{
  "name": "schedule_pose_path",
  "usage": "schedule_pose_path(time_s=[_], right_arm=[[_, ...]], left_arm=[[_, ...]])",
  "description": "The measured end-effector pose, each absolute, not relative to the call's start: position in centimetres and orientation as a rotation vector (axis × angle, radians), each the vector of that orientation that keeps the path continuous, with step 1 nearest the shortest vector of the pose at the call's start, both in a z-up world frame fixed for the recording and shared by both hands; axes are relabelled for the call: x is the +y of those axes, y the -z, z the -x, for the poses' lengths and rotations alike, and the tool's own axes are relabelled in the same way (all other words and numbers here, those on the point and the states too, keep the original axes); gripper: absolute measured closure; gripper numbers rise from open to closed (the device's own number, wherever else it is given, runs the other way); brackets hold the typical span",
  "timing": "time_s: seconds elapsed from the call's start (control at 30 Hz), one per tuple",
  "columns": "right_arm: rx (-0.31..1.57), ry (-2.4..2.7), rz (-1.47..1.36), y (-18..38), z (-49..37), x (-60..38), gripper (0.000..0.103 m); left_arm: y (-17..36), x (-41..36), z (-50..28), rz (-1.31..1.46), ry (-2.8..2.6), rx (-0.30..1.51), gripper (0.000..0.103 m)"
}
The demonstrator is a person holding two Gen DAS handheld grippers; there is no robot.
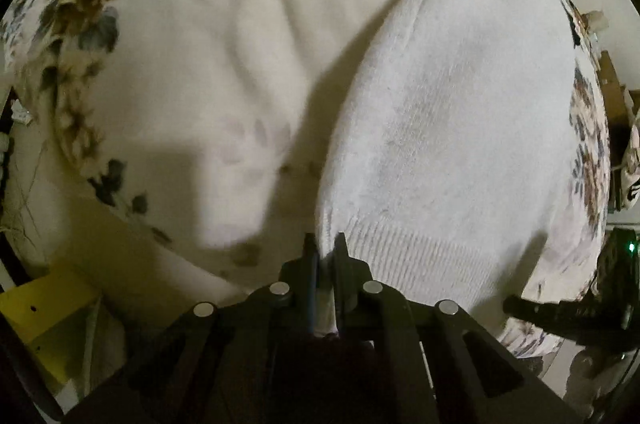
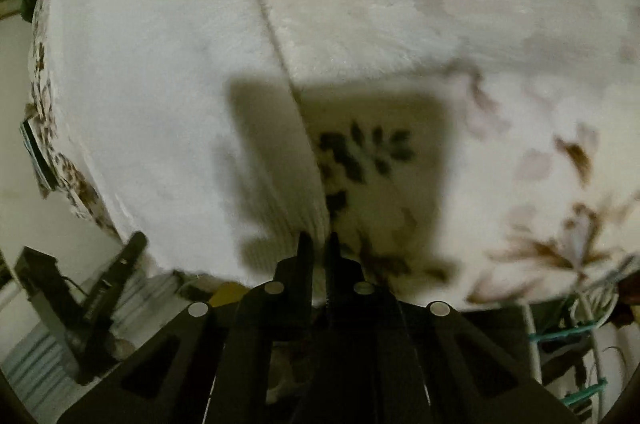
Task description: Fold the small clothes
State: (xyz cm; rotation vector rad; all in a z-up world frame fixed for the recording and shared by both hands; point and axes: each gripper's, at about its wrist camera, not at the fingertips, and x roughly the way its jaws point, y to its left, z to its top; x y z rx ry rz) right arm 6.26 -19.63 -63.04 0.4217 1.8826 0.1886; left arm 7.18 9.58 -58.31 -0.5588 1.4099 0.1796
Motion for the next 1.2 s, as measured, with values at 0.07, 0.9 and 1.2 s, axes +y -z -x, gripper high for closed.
schedule_pose_path(time_s=[0.07,0.9,1.2], right_arm=[[1.887,-0.192,-0.394,62.5,-5.3,-19.6,0.099],[1.898,-0.178,-0.573,66.4,-3.7,-20.2,0.024],[1.885,-0.107,-0.544,64.4,-3.4,-18.4,0.090]], left_arm=[[57.9,9.8,-6.8,0.560,-0.191,1.411,0.098],[62.1,7.1,-10.6,0.455,0.039,1.482,0.070],[59.3,8.8,-10.0,0.614,-0.006,1.469,0.092]])
